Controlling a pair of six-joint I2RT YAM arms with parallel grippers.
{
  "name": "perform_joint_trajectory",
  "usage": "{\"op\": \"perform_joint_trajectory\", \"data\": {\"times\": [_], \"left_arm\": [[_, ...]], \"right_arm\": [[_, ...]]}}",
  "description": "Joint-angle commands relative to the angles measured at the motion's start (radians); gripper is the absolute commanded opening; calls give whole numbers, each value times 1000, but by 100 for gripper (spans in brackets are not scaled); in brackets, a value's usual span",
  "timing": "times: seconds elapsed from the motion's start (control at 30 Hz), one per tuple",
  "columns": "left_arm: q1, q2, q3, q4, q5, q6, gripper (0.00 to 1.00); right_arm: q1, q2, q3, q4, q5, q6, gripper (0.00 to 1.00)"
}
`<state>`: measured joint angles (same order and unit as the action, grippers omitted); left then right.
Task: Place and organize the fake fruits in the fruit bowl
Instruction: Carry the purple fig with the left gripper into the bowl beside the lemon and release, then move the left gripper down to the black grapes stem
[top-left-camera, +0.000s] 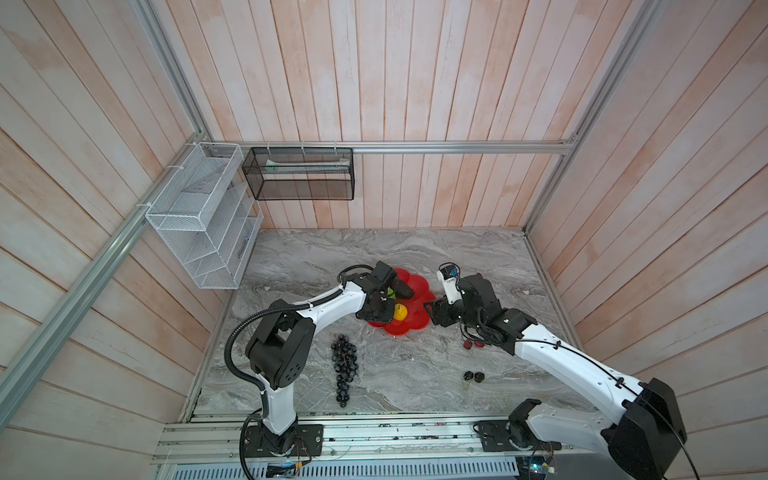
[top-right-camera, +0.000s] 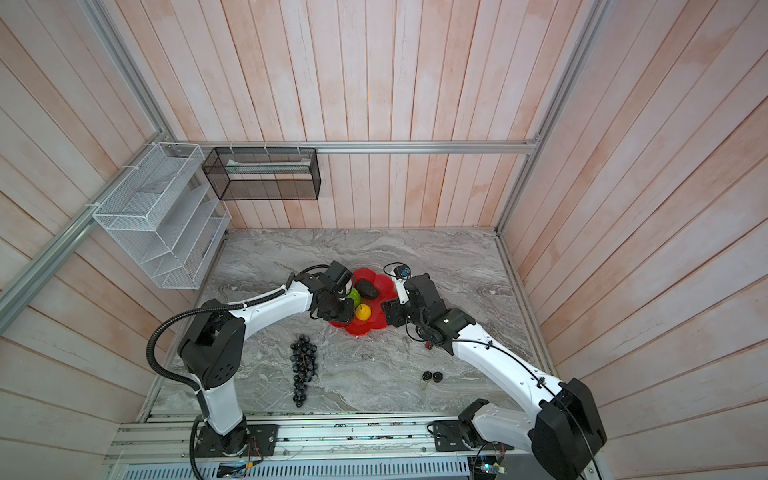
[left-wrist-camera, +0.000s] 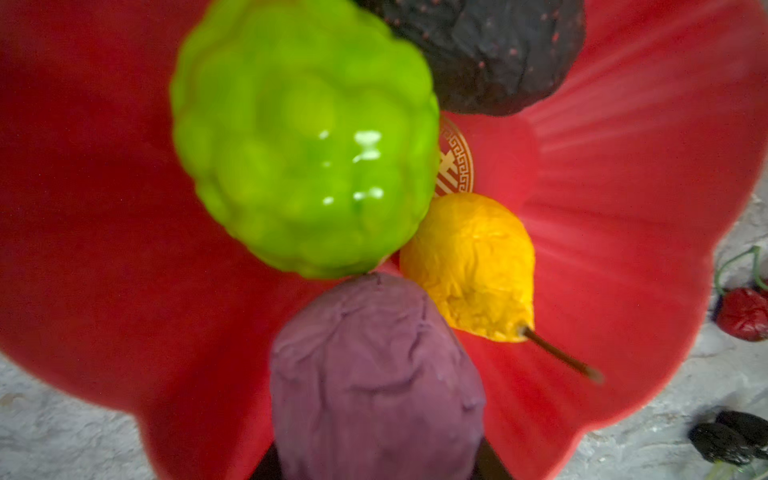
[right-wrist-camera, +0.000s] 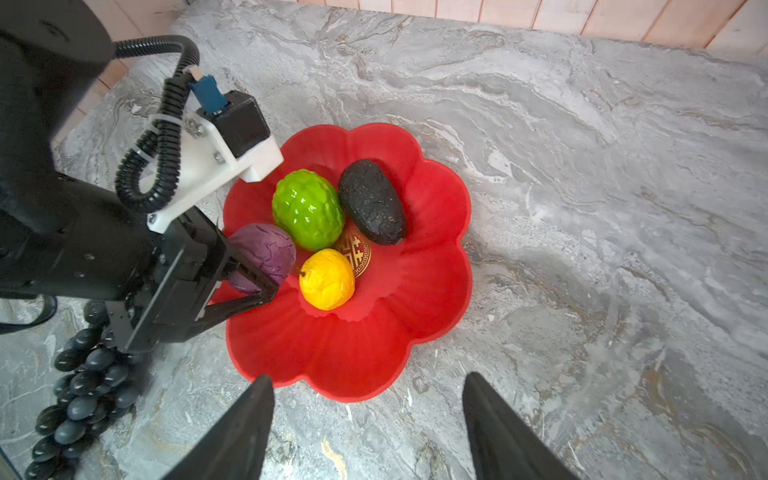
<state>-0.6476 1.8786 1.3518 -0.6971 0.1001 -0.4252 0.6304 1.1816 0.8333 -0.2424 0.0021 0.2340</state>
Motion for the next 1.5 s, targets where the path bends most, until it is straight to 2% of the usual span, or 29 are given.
{"op": "perform_joint_trajectory", "data": {"times": [0.0,0.2,0.33,0.47,0.83,1.0,1.13,1.23,1.47], "left_arm": [[9,28,25,30,2,23,41],[12,63,32,47,32,24,49],[12,50,32,38,32,23,63],[12,17,20,34,37,16,69],[8,-182,-43,-63,29,-17,70],[-12,-301,-140,-51,24,-52,70],[-12,-424,-242,-32,-32,-85,69],[9,-511,-324,-35,-47,-116,63],[63,-652,-494,-12,-95,-183,63]], "right_arm": [[-10,-12,-19,-21,-2,9,72],[-16,9,-10,-23,-2,-1,73],[-17,7,0,-28,0,-3,73],[-18,7,-5,-24,0,1,74],[-28,-36,-10,-91,18,59,70],[-39,-89,-66,-115,10,134,68],[-39,-112,-120,-85,-26,183,66],[-38,-112,-169,-30,-71,200,63],[-25,-61,-184,43,-97,217,61]]}}
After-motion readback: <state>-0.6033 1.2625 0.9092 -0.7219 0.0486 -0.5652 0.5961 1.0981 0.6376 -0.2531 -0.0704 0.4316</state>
